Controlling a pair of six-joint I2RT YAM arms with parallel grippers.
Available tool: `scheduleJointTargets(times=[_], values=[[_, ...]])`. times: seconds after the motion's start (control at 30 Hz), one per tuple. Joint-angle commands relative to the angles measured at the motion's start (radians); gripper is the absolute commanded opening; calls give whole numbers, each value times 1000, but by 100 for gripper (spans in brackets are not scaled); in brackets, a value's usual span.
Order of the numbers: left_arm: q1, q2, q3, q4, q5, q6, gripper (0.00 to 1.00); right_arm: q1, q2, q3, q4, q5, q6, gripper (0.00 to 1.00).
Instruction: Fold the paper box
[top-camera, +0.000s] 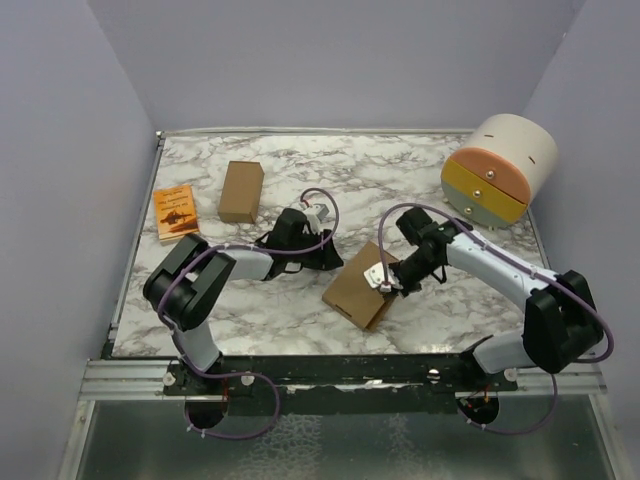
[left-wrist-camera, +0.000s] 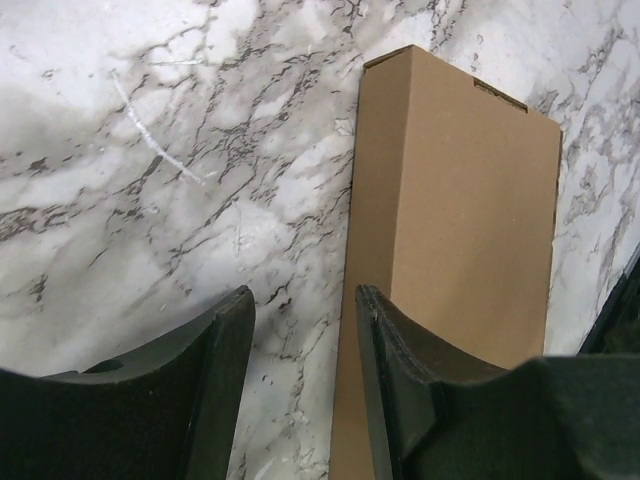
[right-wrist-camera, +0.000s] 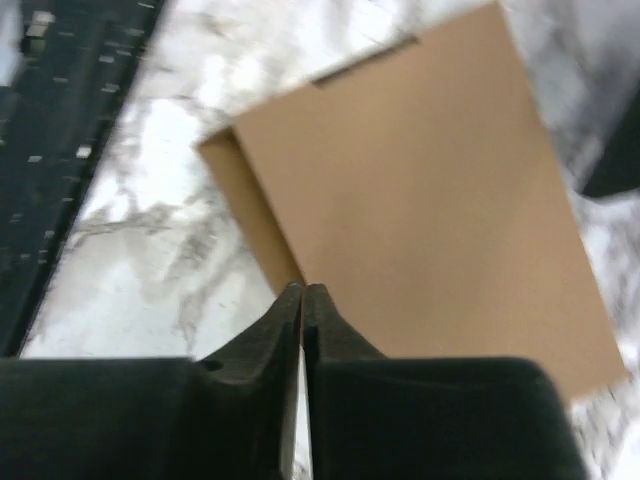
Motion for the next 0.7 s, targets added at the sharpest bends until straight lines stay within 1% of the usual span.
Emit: scheduleJointTargets(times=[0.0,0.07,0.1,0.13,0.27,0.3,0.4,0.5,0.67], values=[[6,-85,-26,-70,-82,-24,48,3,44,-31,-210,-223,-371,1],[9,-118,-49,-86,-114,-26,48,8,63,-57,-260,-246,-527,1],[11,-136,-61,-90,-124,-29,48,18,72,-73,-262,-248,-570,1],[15,-152,-76,-92,-134,-32,47,32,78,-90,-244,-244,-575,1],[20,-213,-121,-104,-140,-38,44,80,77,-171,-88,-164,-489,1],[20,-217,-130,-100,-125,-38,40,85,74,-186,-52,-146,-465,1],[17,-205,-158,-44,-59,-51,34,95,71,-220,47,-103,-406,1],[4,-184,-179,-4,-37,-66,33,108,66,-247,142,-57,-352,1],[-28,-153,-183,0,-19,-69,31,125,70,-250,269,-31,-257,1]])
